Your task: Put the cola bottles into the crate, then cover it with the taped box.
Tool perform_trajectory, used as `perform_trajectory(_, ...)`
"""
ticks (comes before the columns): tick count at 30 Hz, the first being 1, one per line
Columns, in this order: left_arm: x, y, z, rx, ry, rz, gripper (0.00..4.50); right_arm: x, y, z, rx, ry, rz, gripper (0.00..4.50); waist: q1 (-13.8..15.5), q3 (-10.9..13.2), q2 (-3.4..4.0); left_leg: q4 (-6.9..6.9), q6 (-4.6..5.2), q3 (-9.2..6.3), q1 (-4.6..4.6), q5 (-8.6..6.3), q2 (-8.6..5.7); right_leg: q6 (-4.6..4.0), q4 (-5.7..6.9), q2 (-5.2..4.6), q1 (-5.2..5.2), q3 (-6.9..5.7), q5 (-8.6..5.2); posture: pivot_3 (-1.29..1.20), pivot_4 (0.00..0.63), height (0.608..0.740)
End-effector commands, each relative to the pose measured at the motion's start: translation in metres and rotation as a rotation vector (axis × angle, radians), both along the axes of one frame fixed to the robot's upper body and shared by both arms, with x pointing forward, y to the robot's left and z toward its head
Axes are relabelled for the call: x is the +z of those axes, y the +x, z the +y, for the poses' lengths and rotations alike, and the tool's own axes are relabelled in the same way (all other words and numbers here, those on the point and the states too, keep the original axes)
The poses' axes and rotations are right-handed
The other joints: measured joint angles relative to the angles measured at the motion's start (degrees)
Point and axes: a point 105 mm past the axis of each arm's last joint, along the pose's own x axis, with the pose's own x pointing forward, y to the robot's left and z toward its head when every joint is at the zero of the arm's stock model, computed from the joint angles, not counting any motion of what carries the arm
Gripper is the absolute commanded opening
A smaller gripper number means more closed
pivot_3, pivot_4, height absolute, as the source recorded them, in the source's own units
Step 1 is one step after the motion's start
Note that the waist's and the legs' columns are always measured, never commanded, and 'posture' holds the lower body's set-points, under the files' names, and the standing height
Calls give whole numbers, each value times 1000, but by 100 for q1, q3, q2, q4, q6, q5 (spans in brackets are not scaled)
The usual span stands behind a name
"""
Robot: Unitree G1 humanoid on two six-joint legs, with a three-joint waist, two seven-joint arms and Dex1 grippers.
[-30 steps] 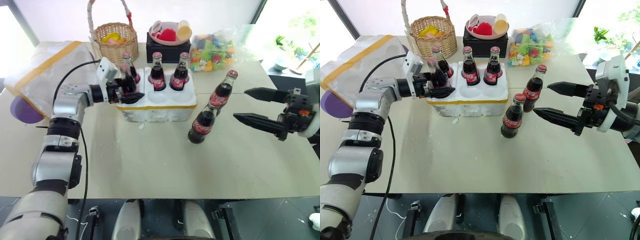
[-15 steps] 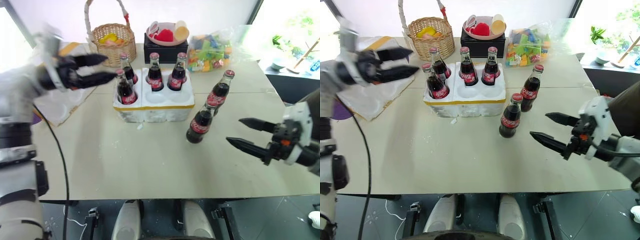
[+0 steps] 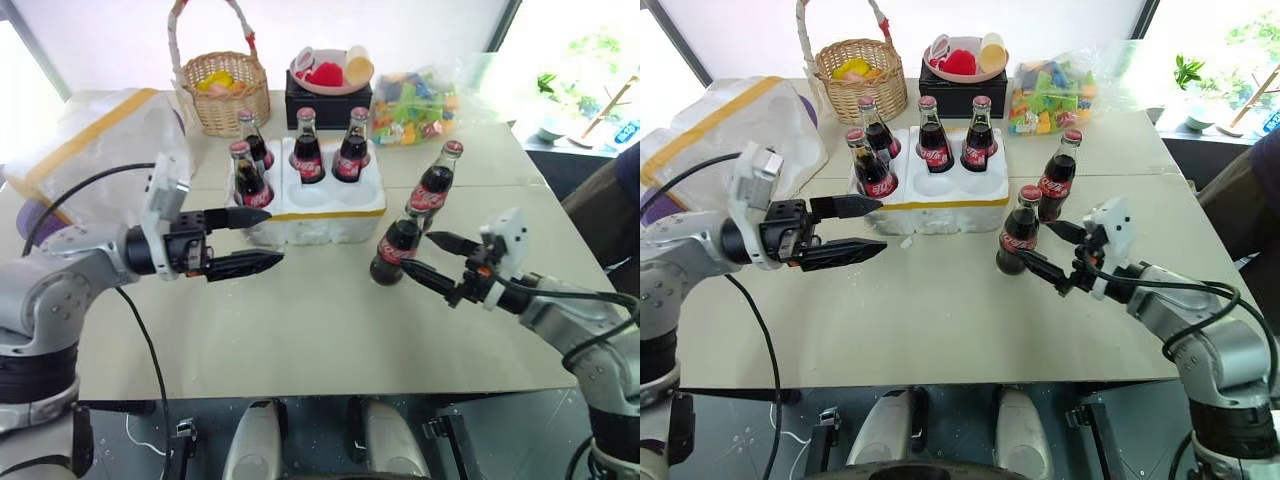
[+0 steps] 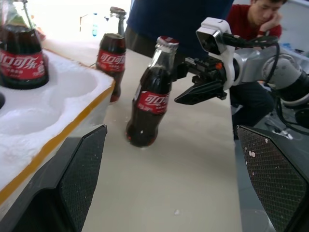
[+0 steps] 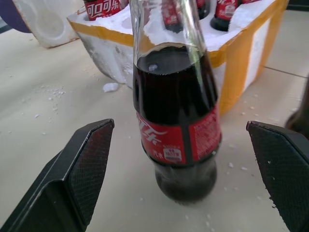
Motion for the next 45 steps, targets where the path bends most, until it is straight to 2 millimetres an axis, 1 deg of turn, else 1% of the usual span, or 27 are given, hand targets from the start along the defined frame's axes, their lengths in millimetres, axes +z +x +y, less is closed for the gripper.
perform_trajectory(1,2,-4,-3,-15,37,-48,4461,-1,8,11,29,18,-17,4500,-2,0,0,-2,0,0,1,0,0,0,0,0,0,0,0,0,150,740)
perform_trajectory(4,-1,-5,-4,-27,64,-48,4461,-8,18,17,25,26,-9,4500,1,0,0,-3,0,0,0,0,0,0,-1,1,-1,0,0,0,150,740)
perform_trajectory(6,-3,-6,-5,-39,84,-52,4500,-9,20,19,29,28,-15,3997,9,0,1,-3,0,1,0,0,0,0,-3,0,-1,0,0,0,150,740)
perform_trajectory(7,-4,-6,-5,-44,89,-52,4500,-8,20,19,33,31,-24,3608,12,1,1,-4,0,1,-1,0,0,0,-4,0,-1,0,0,0,150,740)
perform_trajectory(8,-4,-7,-5,-48,92,-53,4500,-4,19,19,40,39,-38,3078,9,1,1,-4,0,0,-3,0,0,0,-6,0,-1,-1,0,0,150,740)
perform_trajectory(9,-4,-8,-5,-52,93,-53,4500,4,17,19,49,60,-58,2826,3,1,1,-5,0,1,-3,0,0,0,-7,0,-1,-1,0,0,150,740)
perform_trajectory(12,-1,-11,-2,-52,102,-62,4500,47,2,21,136,144,-154,2825,1,6,9,-8,0,1,-6,0,0,0,-7,0,-6,-1,0,0,150,740)
perform_trajectory(15,5,-12,5,-30,102,-73,4500,87,-6,30,252,188,-237,2825,-26,13,16,-7,0,2,-22,0,0,1,-2,0,-23,0,1,0,150,740)
perform_trajectory(17,9,-14,10,-24,94,-76,4500,107,-1,38,290,189,-279,2825,-86,15,19,-5,0,4,-21,0,1,-2,3,1,-29,3,3,0,150,740)
perform_trajectory(19,13,-15,14,-15,85,-81,4500,124,13,50,300,190,-308,2825,-117,14,18,-8,0,-3,-19,0,2,-1,12,4,-31,0,2,0,150,740)
perform_trajectory(21,16,-13,17,6,82,-96,4500,140,37,71,286,175,-347,2825,-158,14,16,-13,0,-2,-16,0,2,1,17,6,-34,0,1,0,150,740)
perform_trajectory(22,16,-12,18,14,81,-100,4500,144,50,82,270,160,-358,2825,-178,14,16,-14,0,-1,-17,0,2,0,17,6,-36,1,1,0,150,740)
perform_trajectory(24,17,-10,17,23,78,-107,4500,145,68,98,247,135,-363,2825,-185,14,17,-14,1,3,-14,1,2,0,31,7,-41,4,1,0,150,740)
perform_trajectory(26,16,-9,16,29,77,-114,4500,140,84,110,228,105,-362,2825,-139,14,16,-17,1,0,-20,1,2,5,42,7,-50,3,4,0,150,740)
perform_trajectory(27,16,-9,16,30,77,-117,4500,138,89,114,223,92,-365,2825,-114,14,15,-17,1,-4,-28,1,2,11,45,7,-54,-2,6,0,150,740)
perform_trajectory(29,15,-10,14,35,74,-121,4500,124,96,125,242,60,-338,2825,-76,14,14,-15,0,-6,-61,2,0,15,44,3,-79,-3,8,0,150,740)
perform_trajectory(32,15,-10,14,45,72,-126,4500,106,100,134,284,21,-292,2825,-77,15,15,-13,0,1,-73,2,-5,17,37,-5,-81,-1,9,0,150,740)
perform_trajectory(33,16,-11,15,54,73,-130,4500,95,98,137,307,13,-260,2825,-88,16,15,-13,-1,2,-74,2,-5,17,37,-5,-82,0,9,0,150,740)
perform_trajectory(37,17,-10,18,76,74,-138,4500,68,96,145,343,-31,-212,2825,-140,14,13,-14,-1,-4,-67,2,-3,17,44,-1,-84,-3,9,0,150,740)
perform_trajectory(39,17,-10,18,78,74,-139,4500,54,102,148,309,-54,-174,3883,-147,14,13,-18,-1,-5,-59,2,-2,16,48,3,-84,-3,8,0,150,740)
perform_trajectory(40,17,-10,18,77,75,-138,4500,49,106,148,282,-63,-166,4276,-151,14,13,-18,-1,-5,-54,2,0,15,48,4,-80,-3,8,0,150,740)
perform_trajectory(41,17,-10,18,76,76,-138,4500,49,109,147,261,-65,-171,4460,-154,14,13,-18,-1,-5,-52,2,0,15,50,5,-80,-2,8,0,150,740)
perform_trajectory(45,16,-6,14,65,81,-142,4500,61,113,137,196,-19,-222,4460,-140,14,12,-15,-3,-5,-51,3,-1,16,49,3,-75,-2,9,0,150,740)
